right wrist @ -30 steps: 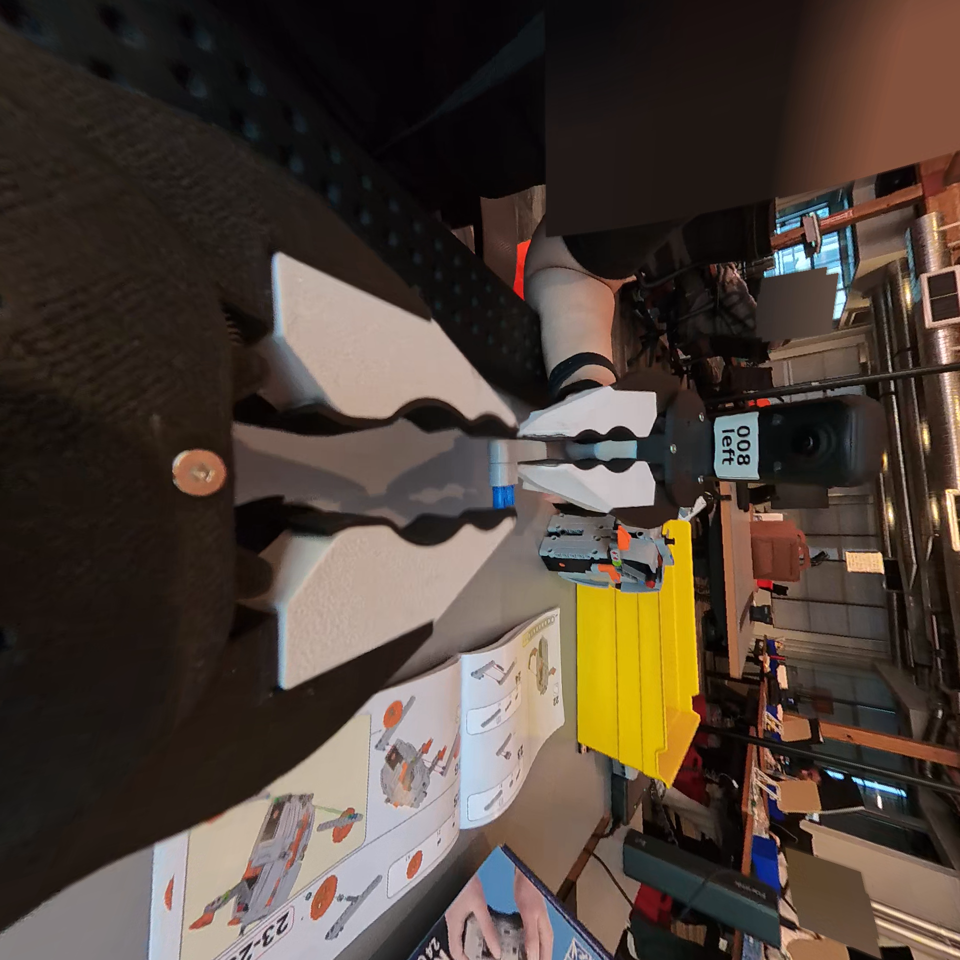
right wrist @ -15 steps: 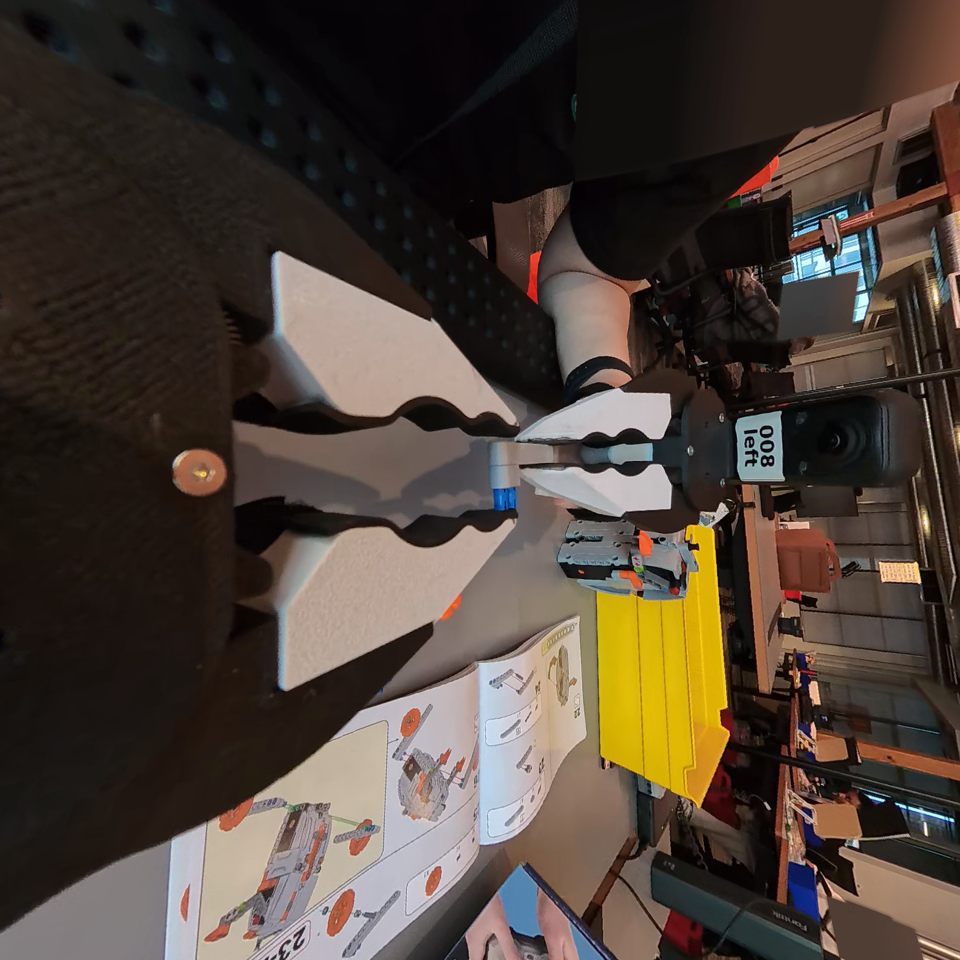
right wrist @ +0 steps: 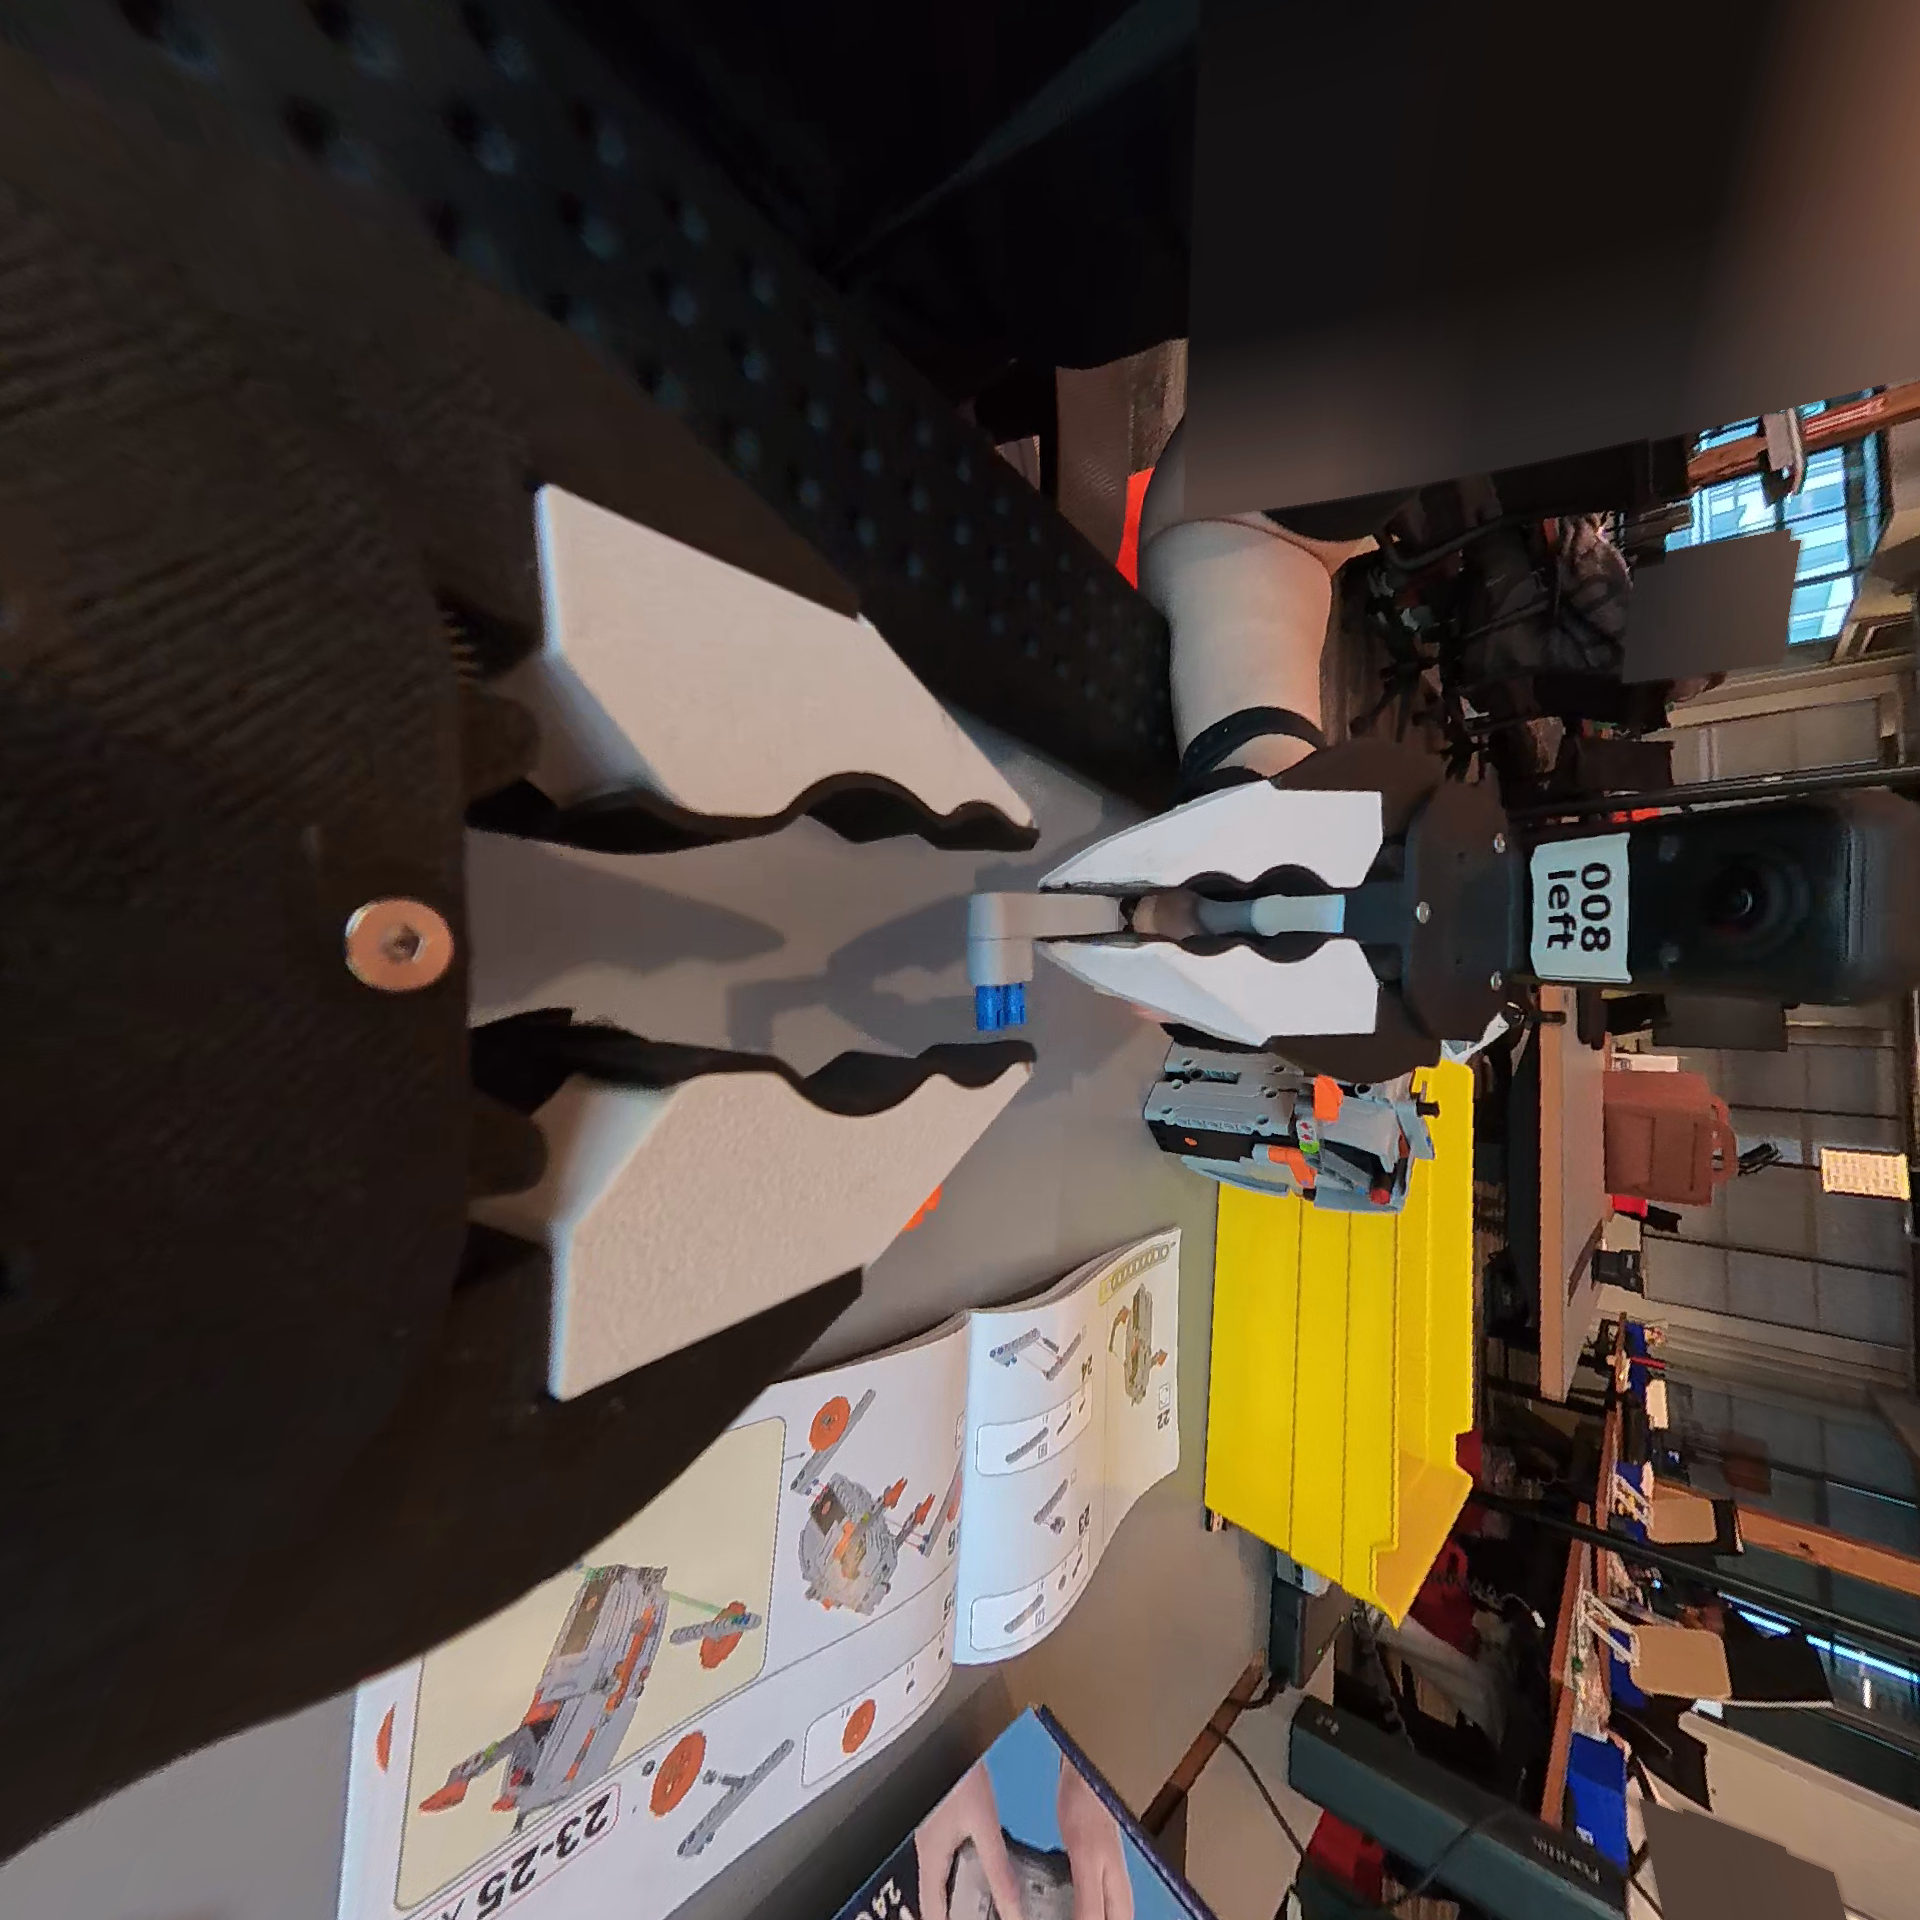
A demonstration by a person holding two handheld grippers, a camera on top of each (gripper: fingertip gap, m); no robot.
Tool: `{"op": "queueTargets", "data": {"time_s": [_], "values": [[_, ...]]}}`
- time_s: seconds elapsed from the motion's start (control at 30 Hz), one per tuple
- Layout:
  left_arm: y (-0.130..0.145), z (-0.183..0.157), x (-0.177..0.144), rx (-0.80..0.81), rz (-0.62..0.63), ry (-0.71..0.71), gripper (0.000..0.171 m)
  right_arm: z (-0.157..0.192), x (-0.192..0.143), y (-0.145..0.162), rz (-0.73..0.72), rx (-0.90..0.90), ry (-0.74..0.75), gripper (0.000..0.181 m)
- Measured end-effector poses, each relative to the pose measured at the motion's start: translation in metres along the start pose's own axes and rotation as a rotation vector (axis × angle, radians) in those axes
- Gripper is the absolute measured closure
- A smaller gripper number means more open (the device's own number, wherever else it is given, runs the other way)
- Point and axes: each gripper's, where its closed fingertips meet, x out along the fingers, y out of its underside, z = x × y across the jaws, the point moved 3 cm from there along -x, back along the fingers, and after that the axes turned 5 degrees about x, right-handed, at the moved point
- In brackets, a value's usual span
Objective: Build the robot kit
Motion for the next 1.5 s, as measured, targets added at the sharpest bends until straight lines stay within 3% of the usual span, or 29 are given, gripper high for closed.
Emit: {"op": "queueTargets", "data": {"time_s": [0.17,1.5], "values": [[-0.0007,-0.0011,-0.0001,0.000,-0.004,0.006,0.165,-0.0008,-0.0016,-0.0026,-0.014,0.007,0.005,0.157],[-0.0035,-0.0026,-0.0007,-0.007,-0.031,0.019,0.165,0.0020,-0.0026,-0.0070,-0.007,-0.018,0.010,0.157]]}}
